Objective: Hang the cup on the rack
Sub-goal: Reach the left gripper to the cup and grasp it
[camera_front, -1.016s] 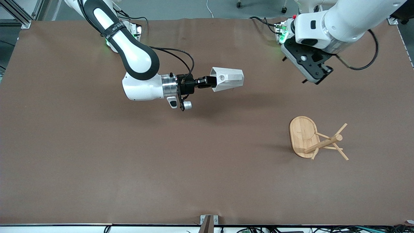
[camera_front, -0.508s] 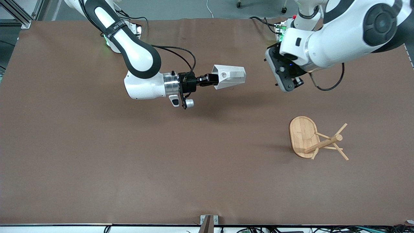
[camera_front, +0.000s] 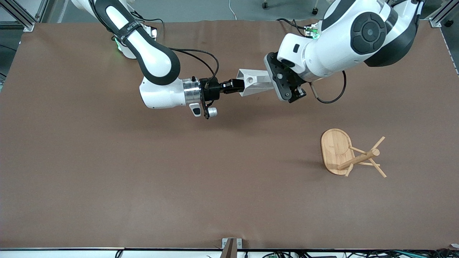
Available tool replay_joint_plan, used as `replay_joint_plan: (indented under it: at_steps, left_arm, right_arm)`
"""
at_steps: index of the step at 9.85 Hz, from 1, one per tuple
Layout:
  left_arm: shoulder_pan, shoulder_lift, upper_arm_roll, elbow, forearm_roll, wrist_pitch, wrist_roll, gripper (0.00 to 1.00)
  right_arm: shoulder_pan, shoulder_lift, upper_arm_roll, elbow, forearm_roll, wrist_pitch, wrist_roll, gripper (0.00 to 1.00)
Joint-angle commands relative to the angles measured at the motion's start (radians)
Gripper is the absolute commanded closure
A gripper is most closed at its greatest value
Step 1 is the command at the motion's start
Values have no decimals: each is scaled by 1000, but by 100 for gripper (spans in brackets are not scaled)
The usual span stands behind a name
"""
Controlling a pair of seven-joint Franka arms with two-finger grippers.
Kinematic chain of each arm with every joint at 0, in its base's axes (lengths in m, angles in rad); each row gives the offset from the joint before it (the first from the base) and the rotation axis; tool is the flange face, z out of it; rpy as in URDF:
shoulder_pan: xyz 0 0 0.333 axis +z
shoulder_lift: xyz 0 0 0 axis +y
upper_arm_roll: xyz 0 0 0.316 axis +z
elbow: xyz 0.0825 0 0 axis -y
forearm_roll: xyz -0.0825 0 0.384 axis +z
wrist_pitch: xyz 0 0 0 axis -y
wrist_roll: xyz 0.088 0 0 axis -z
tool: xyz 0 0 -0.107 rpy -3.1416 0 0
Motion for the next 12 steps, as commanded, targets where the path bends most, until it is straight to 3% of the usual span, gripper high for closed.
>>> replay_joint_plan:
  at_steps: [1,3,8,9,10,11,12]
  left_arm:
    - [0,18,-37,-56,20,36,-2,1]
    - [-4,32,-37,-61,26,94,-22,1]
    - [16,24,-88,-119,3,88,-13,6]
    - [19,21,-86,-121,-2,77,-17,25]
    - [26,20,-86,-120,-5,32,-19,66]
    - [44,18,-86,-121,-15,13,-8,88]
    - [52,18,-85,-121,-35,13,-8,93]
  right_arm:
    - [-12,-24,11,-18,38,2,-30,99]
    - [-10,-25,14,-18,39,2,-33,99]
    - [-12,-27,23,-18,44,4,-34,99]
    - [-10,-29,23,-18,44,11,-34,99]
    - [-10,-29,34,-18,44,34,-33,99]
    - [-16,-29,45,-18,44,41,-33,99]
    - [-16,-29,46,-18,44,41,-33,99]
